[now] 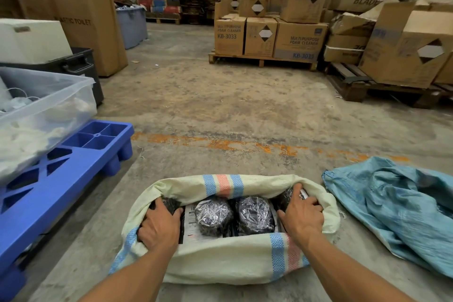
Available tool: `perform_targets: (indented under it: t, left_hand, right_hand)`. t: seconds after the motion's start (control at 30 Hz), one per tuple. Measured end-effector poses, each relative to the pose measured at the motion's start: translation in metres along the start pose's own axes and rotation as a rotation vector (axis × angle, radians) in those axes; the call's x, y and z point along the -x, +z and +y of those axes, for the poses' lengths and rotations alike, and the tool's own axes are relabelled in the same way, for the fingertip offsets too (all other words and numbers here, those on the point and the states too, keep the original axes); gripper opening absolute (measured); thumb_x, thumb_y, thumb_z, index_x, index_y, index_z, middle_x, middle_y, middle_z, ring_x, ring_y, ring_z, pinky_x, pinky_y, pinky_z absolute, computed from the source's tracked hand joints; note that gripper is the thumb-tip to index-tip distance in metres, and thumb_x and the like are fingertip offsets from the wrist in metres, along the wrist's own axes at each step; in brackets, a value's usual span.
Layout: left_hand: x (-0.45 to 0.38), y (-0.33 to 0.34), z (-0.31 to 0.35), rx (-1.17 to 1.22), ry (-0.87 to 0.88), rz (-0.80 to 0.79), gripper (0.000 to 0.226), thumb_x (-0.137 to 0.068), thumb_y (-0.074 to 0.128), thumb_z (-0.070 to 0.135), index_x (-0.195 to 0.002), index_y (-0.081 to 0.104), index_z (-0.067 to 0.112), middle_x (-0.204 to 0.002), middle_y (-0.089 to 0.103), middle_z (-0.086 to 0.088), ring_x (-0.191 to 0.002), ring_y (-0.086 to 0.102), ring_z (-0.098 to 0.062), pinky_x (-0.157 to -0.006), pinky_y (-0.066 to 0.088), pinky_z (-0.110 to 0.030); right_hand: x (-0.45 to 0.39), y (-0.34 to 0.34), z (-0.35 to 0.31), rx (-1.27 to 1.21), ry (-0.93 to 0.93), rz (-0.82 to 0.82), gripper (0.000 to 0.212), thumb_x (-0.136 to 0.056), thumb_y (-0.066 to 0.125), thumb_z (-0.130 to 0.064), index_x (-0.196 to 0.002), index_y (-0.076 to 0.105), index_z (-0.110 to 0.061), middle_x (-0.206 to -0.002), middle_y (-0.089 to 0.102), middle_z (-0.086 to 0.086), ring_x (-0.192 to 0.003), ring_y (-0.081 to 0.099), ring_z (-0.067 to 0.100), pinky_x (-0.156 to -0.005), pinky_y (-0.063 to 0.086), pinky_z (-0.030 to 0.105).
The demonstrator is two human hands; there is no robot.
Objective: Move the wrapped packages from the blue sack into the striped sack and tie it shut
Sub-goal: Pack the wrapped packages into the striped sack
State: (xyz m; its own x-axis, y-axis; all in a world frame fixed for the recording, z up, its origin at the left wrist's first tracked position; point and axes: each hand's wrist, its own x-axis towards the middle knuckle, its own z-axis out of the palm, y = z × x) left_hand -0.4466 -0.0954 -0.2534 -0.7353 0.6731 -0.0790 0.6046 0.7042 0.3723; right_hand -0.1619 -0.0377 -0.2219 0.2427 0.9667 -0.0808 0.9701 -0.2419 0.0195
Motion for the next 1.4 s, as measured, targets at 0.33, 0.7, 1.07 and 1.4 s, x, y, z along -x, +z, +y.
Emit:
perform_targets:
  t: [0.33,0.7,1.07,1.4]
  left_hand:
    - [-0.010,0.000,-0.007,0.229,-0.157,-0.085,0.090,-0.085,0.058,0.062,-0.152,0.013,0.024,-0.154,0.021,-0.027,-0.141,0.023,-0.045,-0.114,0.016,-0.053]
    - [-0.003,-0.021,0.018,0.420,-0.183,-0.148,0.070,-0.097,0.049,0.030,-0.153,0.008,0.034,-0.162,0.002,-0.011,-0.146,0.002,-0.042,-0.115,0.012,-0.056]
    - [0.008,-0.005,0.014,0.236,-0.062,-0.062,0.068,-0.097,0.050,0.031,-0.152,0.011,0.039,-0.160,0.010,-0.014,-0.146,0.013,-0.036,-0.112,0.026,-0.056]
    - [-0.003,0.005,0.006,0.090,0.012,-0.067,0.070,-0.098,0.047,0.034,-0.153,0.004,0.038,-0.157,0.025,-0.016,-0.141,0.029,-0.039,-0.114,0.025,-0.053]
  right_hand:
    - [-0.006,0.006,-0.002,0.063,-0.010,-0.014,0.098,-0.087,0.061,-0.058,-0.153,-0.002,-0.023,-0.136,0.036,0.027,-0.116,0.051,0.040,-0.060,0.045,0.034]
    - [-0.033,-0.003,0.030,-0.127,-0.116,-0.287,0.101,-0.090,0.059,-0.053,-0.154,-0.017,-0.028,-0.157,0.014,0.027,-0.140,0.032,0.043,-0.110,0.037,0.047]
    - [-0.013,0.019,0.028,0.093,-0.123,-0.120,0.093,-0.092,0.051,-0.060,-0.155,-0.007,-0.024,-0.148,0.029,0.022,-0.129,0.046,0.035,-0.092,0.049,0.039]
    - [-0.035,0.026,0.039,-0.049,-0.123,-0.310,0.081,-0.098,0.033,-0.056,-0.151,-0.024,-0.034,-0.163,-0.006,0.019,-0.149,0.004,0.042,-0.116,0.023,0.055]
